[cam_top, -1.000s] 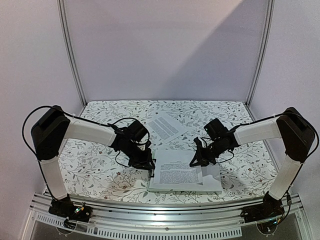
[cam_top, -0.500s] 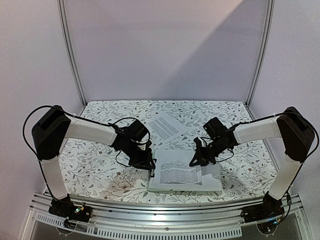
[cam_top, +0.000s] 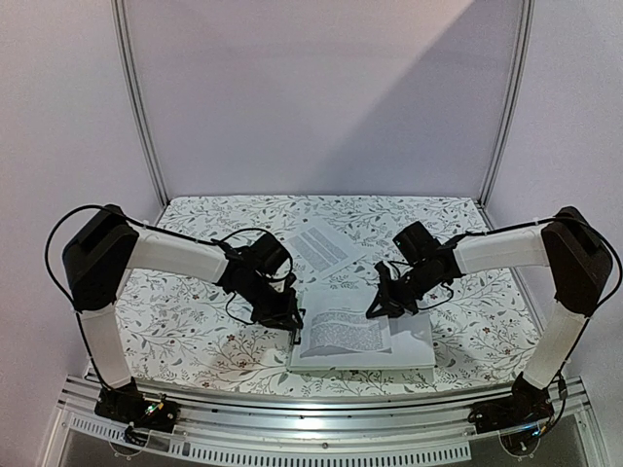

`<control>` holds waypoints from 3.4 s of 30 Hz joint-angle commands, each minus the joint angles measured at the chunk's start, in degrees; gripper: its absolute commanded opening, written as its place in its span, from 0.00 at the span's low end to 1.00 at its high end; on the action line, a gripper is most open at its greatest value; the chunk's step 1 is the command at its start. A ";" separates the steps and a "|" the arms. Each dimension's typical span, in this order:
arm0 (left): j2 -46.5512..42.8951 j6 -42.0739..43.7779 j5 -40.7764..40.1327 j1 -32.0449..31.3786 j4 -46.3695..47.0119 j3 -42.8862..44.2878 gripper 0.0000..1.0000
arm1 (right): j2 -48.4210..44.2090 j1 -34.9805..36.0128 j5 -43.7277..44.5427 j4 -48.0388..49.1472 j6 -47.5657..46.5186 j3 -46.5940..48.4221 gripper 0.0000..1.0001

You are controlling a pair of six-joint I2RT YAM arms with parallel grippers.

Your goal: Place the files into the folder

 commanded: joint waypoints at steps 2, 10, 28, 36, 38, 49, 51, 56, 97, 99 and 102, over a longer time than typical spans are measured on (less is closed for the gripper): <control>6.04 0.67 -6.75 0.69 -4.94 -3.59 0.00 | -1.85 0.38 3.18 -3.34 -2.10 1.09 0.03; 5.60 0.77 -5.97 0.70 -5.60 -2.43 0.00 | -3.08 0.38 5.13 -2.45 -3.11 0.74 0.03; 5.96 1.77 -6.34 0.87 -7.02 -1.49 0.00 | -0.79 1.64 5.33 -2.73 -4.54 3.94 0.02; 6.18 2.01 -6.42 1.26 -6.86 -1.57 0.00 | 0.43 2.56 4.92 -3.85 -5.06 5.18 0.01; 6.13 2.03 -6.43 1.31 -6.79 -1.50 0.00 | 0.57 2.69 4.85 -4.56 -5.37 5.43 0.00; 6.72 2.38 -6.27 1.44 -6.49 -1.74 0.00 | -2.25 2.71 7.00 -9.60 -7.70 7.70 0.31; 6.87 2.43 -6.38 1.48 -6.47 -1.70 0.00 | -3.14 2.79 7.43 -10.82 -7.94 8.31 0.35; 7.33 2.56 -6.39 1.55 -6.40 -1.63 0.00 | -5.42 2.72 10.45 -13.81 -8.79 9.18 0.38; 8.11 -1.40 -8.11 1.04 -5.53 -1.31 0.00 | -8.15 0.96 23.63 -24.22 -12.28 1.37 0.72; 8.16 -1.41 -8.13 1.09 -5.55 -1.30 0.00 | -8.15 0.96 24.06 -24.73 -12.36 1.16 0.73; 8.38 -1.33 -8.10 1.08 -5.59 -1.09 0.00 | -8.70 0.97 26.01 -26.42 -12.72 1.38 0.74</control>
